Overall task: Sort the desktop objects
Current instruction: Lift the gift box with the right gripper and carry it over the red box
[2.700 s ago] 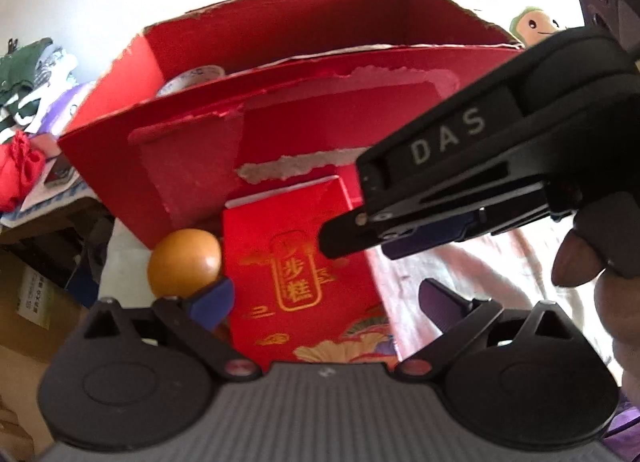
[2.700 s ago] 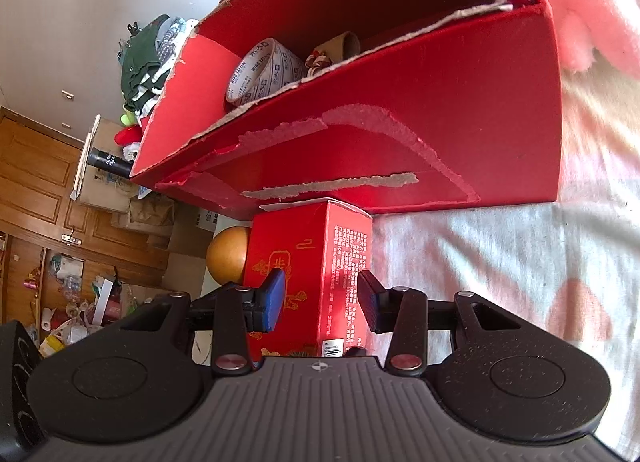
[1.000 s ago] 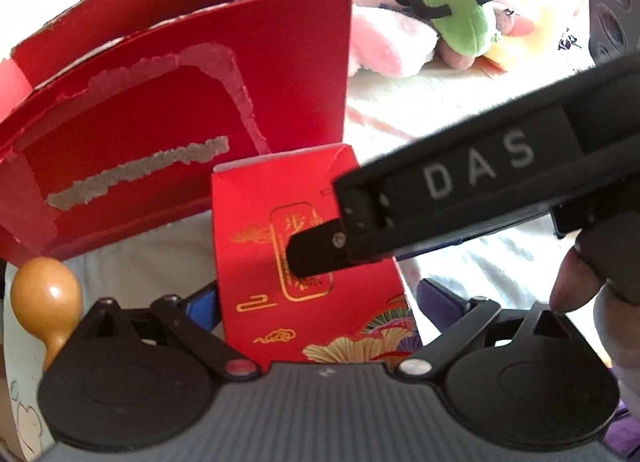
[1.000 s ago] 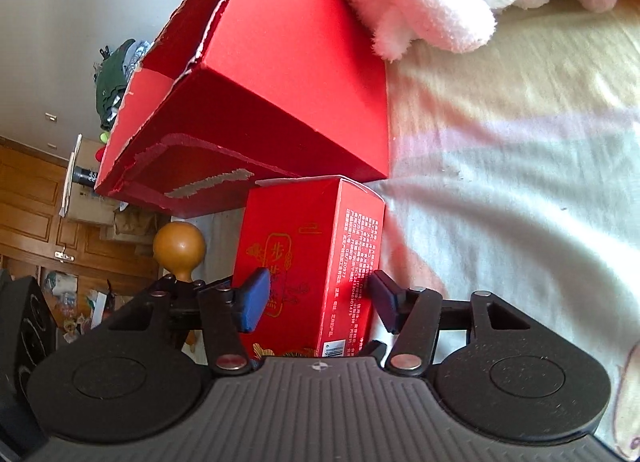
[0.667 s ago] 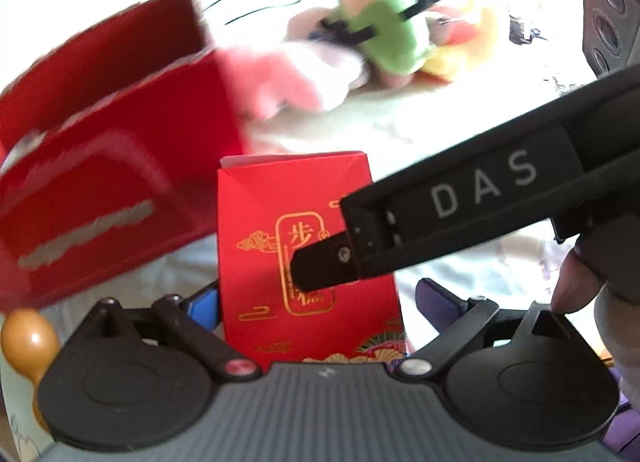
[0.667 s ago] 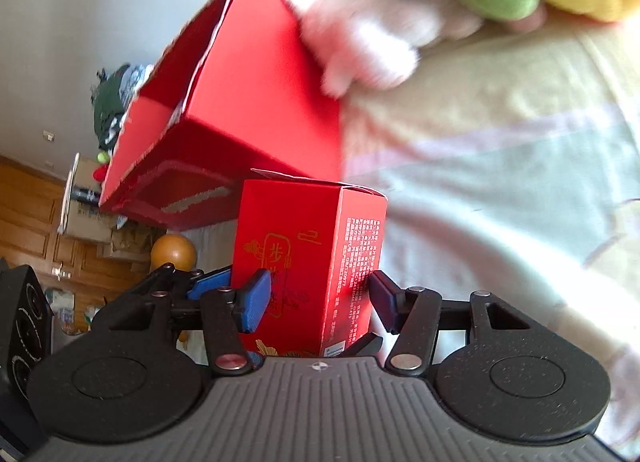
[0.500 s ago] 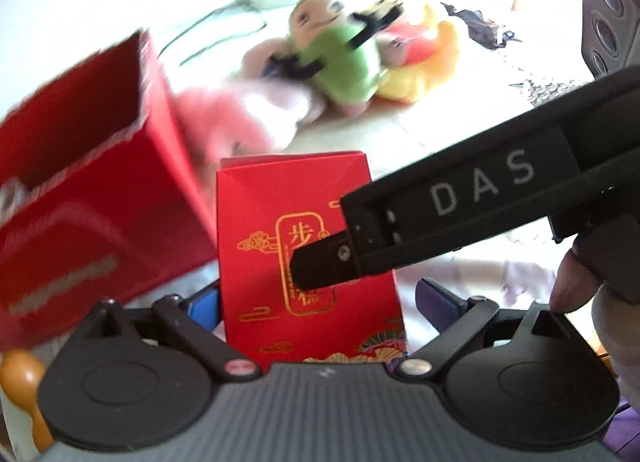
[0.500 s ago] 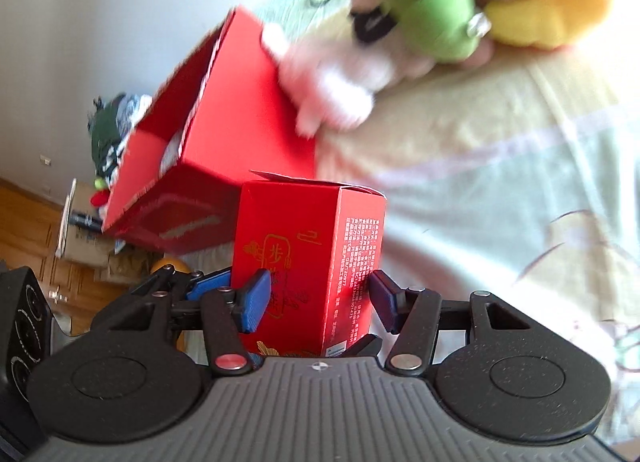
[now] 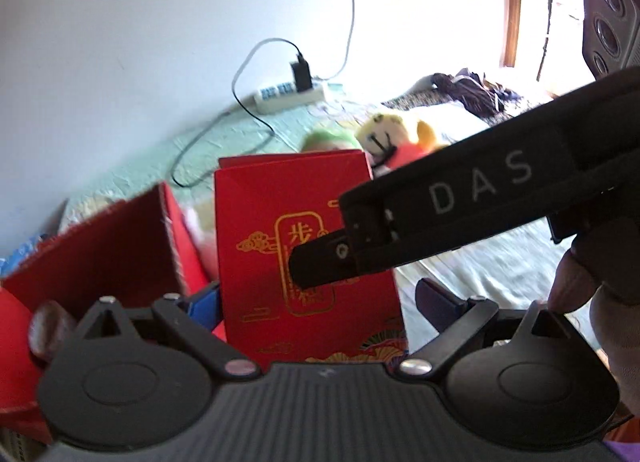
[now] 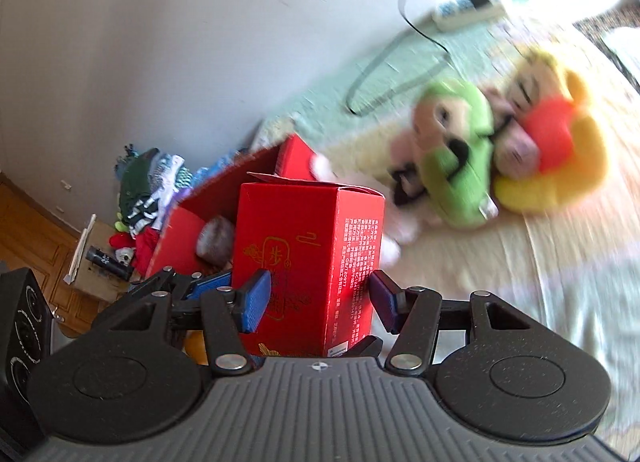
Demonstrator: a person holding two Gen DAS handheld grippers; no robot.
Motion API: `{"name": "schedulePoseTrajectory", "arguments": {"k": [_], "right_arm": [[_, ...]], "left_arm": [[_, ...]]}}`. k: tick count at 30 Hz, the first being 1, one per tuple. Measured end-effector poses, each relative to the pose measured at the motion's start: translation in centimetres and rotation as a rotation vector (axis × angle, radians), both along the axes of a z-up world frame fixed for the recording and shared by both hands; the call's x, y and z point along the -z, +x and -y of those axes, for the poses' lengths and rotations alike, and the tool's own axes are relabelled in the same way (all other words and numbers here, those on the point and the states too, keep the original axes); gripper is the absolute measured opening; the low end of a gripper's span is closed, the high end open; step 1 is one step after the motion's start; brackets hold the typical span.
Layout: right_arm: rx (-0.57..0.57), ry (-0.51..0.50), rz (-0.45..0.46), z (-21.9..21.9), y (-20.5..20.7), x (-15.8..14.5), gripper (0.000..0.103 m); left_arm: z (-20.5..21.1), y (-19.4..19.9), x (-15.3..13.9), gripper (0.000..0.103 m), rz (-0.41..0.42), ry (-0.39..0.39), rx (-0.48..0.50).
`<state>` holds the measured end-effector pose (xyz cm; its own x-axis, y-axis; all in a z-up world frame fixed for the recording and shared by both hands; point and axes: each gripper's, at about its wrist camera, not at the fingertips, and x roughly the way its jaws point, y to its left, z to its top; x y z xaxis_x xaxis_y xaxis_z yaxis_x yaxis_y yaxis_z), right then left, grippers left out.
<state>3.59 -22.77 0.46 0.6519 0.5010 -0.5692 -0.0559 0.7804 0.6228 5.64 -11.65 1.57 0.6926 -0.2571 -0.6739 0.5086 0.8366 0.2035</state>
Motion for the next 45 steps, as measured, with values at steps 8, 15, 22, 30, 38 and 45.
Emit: {"name": "schedulePoseTrajectory", "arguments": {"k": [8,15,22,30,38,45], "right_arm": [[-0.061,-0.055,0.101,-4.1,4.1,-4.4,0.058],[-0.138,-0.108,0.087,-8.7,9.2,-5.5,0.058],[-0.201,-0.166,-0.060,-12.8,13.6,-3.0,0.058],[-0.262,-0.255,-0.200,-15.6,16.1,-0.2,0.058],[-0.319,-0.364,-0.285,-18.1,18.4,1.2,0.060],[-0.339,-0.494,-0.307,-19.8,20.3,1.4,0.062]], "left_arm": [[-4.2,3.1,-4.5,0.096,0.098,-0.025,-0.030],[-9.6,7.0,-5.6,0.096,0.078,-0.056,-0.066],[-13.5,9.6,-2.8,0.096,-0.049,-0.088,-0.085],[-15.9,12.7,0.8,0.096,-0.209,-0.111,-0.110],[-17.3,15.2,3.4,0.096,-0.359,-0.111,-0.134],[-17.6,16.4,4.0,0.095,-0.478,-0.125,-0.136]]}}
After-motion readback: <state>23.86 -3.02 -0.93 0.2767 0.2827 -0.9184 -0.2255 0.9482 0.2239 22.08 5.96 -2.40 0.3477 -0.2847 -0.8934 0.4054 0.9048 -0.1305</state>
